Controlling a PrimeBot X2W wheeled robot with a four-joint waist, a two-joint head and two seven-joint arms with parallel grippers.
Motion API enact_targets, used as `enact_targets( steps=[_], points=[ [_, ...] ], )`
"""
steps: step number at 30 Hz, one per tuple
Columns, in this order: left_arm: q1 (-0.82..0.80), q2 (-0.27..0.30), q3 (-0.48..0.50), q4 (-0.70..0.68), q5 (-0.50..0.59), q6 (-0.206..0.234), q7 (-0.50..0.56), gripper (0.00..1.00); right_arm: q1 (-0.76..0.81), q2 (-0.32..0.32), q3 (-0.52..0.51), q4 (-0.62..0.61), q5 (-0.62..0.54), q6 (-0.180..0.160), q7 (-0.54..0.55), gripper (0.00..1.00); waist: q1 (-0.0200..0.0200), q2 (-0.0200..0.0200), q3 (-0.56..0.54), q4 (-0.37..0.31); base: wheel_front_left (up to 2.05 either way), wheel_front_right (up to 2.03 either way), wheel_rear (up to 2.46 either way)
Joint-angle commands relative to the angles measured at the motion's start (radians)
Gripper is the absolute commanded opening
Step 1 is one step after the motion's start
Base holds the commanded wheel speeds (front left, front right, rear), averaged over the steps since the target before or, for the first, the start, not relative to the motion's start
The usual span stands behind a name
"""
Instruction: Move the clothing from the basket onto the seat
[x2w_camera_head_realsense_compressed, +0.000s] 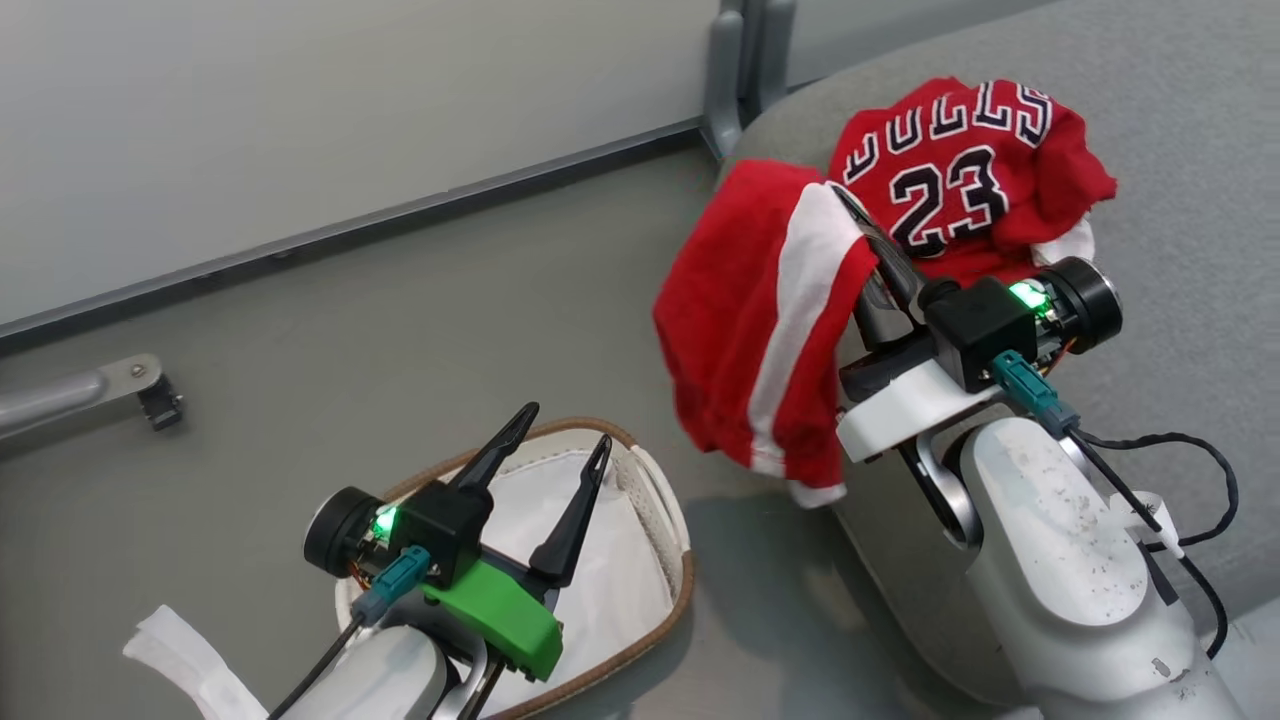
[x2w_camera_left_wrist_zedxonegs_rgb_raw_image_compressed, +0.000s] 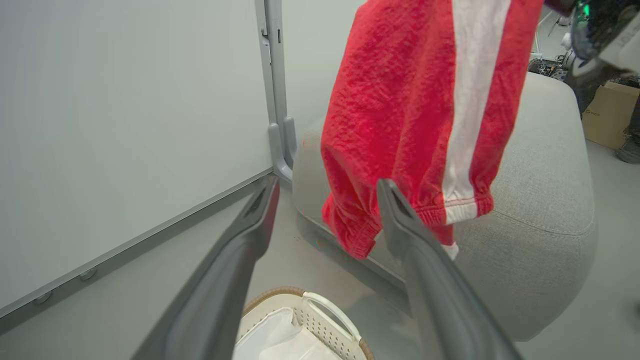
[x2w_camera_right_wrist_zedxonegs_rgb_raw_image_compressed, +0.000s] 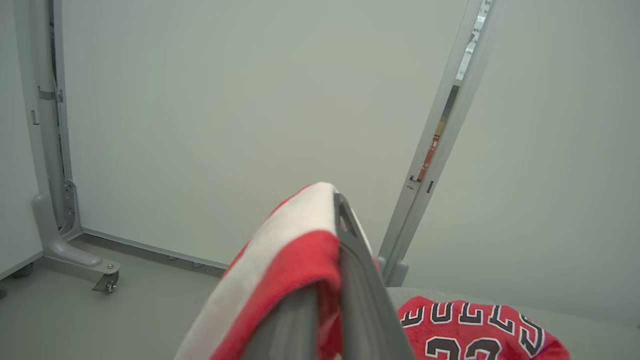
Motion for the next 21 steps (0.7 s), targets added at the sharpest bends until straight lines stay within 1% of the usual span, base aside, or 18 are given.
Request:
enact_targets(
  steps=[1, 7, 11, 16, 21],
  points=[
    [-0.023, -0.003, 0.001, 0.009, 0.009, -0.005, -0.007, 1.00, -0.009, -0.004, -0.007, -0.005, -0.008, -0.001, -0.002, 0.00, 0.0000, 0.0000, 0.078, -0.101, 0.00, 0.00, 0.00],
    [-0.046, -0.023, -0.007, 0.035, 0.035, -0.025, -0.007, 1.00, -0.015, -0.010, -0.027, -0.015, -0.012, -0.001, -0.002, 0.00, 0.0000, 0.0000, 0.132, -0.182, 0.00, 0.00, 0.00],
    [-0.060, -0.034, -0.014, 0.056, 0.052, -0.038, -0.007, 1.00, -0.017, -0.011, -0.038, -0.015, -0.016, -0.001, -0.002, 0.00, 0.0000, 0.0000, 0.156, -0.208, 0.00, 0.00, 0.00],
    [-0.072, -0.046, -0.023, 0.078, 0.067, -0.052, -0.007, 1.00, -0.027, -0.025, -0.046, -0.004, -0.016, -0.001, -0.002, 0.00, 0.0000, 0.0000, 0.172, -0.201, 0.00, 0.00, 0.00],
    [-0.083, -0.053, -0.032, 0.098, 0.084, -0.060, -0.008, 1.00, -0.087, -0.065, -0.060, 0.030, -0.011, -0.001, -0.002, 0.00, 0.0000, 0.0000, 0.192, -0.154, 0.00, 0.00, 0.00]
  ],
)
